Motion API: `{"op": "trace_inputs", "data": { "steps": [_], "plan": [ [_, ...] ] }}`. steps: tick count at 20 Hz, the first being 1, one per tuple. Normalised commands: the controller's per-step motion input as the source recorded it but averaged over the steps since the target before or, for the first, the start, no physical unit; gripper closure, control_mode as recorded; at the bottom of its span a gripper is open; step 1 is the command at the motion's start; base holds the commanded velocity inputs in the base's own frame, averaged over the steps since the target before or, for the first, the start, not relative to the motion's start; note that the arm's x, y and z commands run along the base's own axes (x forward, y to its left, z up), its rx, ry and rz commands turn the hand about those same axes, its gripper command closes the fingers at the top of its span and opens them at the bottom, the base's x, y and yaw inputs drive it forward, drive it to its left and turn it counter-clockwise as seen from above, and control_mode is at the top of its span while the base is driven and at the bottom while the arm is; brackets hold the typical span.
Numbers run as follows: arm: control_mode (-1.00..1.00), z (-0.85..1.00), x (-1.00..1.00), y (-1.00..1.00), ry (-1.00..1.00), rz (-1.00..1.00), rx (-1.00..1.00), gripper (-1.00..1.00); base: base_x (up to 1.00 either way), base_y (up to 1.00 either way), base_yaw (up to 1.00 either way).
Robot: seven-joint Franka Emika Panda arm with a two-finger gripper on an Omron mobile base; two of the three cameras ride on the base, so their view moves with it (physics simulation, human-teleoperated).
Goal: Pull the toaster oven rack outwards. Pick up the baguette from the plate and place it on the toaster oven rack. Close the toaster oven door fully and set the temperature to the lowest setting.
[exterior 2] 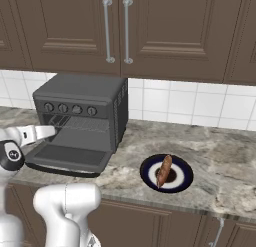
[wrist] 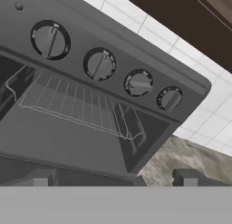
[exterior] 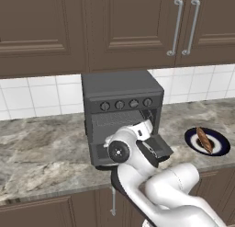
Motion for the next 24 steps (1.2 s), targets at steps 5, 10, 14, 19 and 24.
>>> {"op": "trace_inputs", "data": {
  "steps": [5,10,14,19,24],
  "plan": [
    [-1.00,0.00,0.21,0.00,0.00,0.00,0.00,-1.00,0.00,0.00,0.00],
    [-1.00,-0.05,0.27,0.01,0.00,0.00,-0.01,-1.00,0.00,0.00,0.00],
    [-1.00,-0.18,0.23,0.12,0.01,0.00,-0.06,-1.00,0.00,0.00,0.00],
    [-1.00,-0.17,0.17,0.12,0.06,0.00,-0.10,-1.00,0.00,0.00,0.00],
    [-1.00,-0.04,0.15,0.00,0.04,0.00,-0.05,-1.00,0.00,0.00,0.00]
  ]
}}
